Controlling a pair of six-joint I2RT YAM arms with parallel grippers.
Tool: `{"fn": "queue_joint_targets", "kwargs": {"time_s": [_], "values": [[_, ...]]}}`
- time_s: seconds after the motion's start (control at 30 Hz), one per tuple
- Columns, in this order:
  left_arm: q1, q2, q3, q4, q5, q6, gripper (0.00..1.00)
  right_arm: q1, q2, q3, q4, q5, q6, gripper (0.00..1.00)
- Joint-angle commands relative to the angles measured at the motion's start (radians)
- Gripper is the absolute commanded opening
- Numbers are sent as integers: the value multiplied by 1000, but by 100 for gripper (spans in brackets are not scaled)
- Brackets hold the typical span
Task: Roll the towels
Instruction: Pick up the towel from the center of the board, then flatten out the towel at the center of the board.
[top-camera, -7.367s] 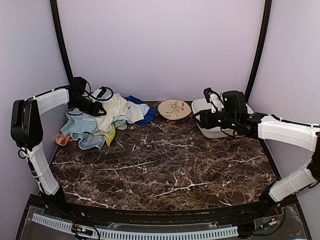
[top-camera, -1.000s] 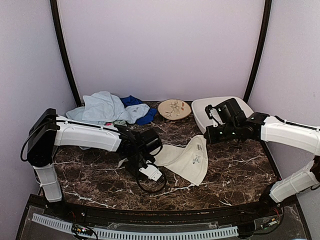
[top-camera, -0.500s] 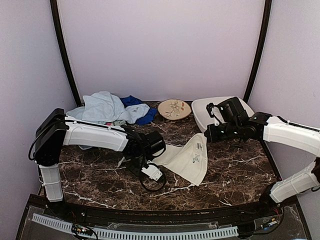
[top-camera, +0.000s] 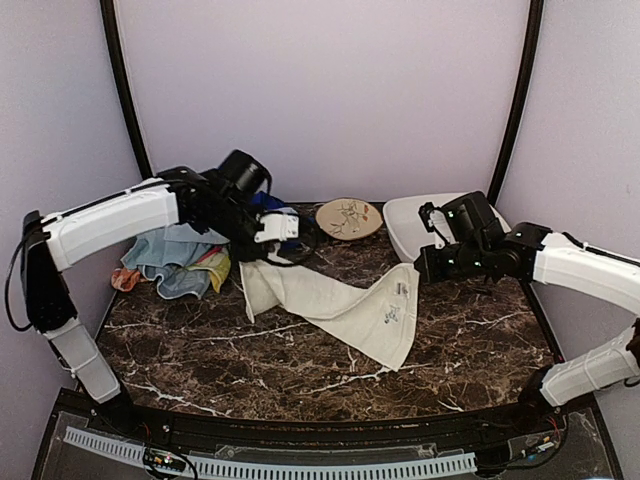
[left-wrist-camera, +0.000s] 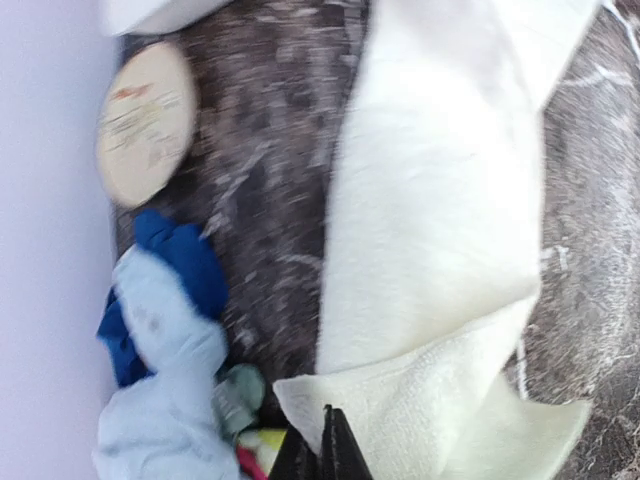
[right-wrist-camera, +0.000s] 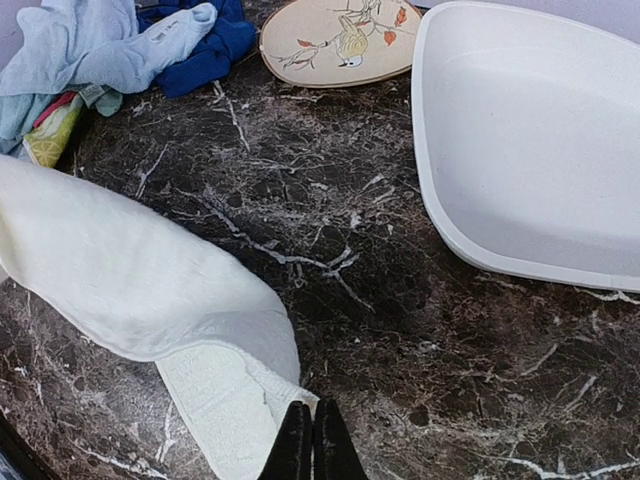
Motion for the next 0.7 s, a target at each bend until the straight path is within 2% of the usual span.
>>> {"fn": "queue_joint_targets", "kwargs": {"time_s": [0.0,0.2,0.37,0.47,0.67], "values": [[105,-278,-61,26,140,-168,0,-11,-75,47,-20,31,-11,0],[151,-529,-252,57,209,-326,0,-10,-178,45,-71,-3,25,0],[191,-650,-283,-100,332,-384,0,-4,-279,52,-189,-50,58,0],[191,-705,-305,-152,347,-400,1,-1,-323,50,-246,-74,84,0],[191,-770,-410,-62,325,-464,0,0,-330,12,-260,-63,117,0]]}}
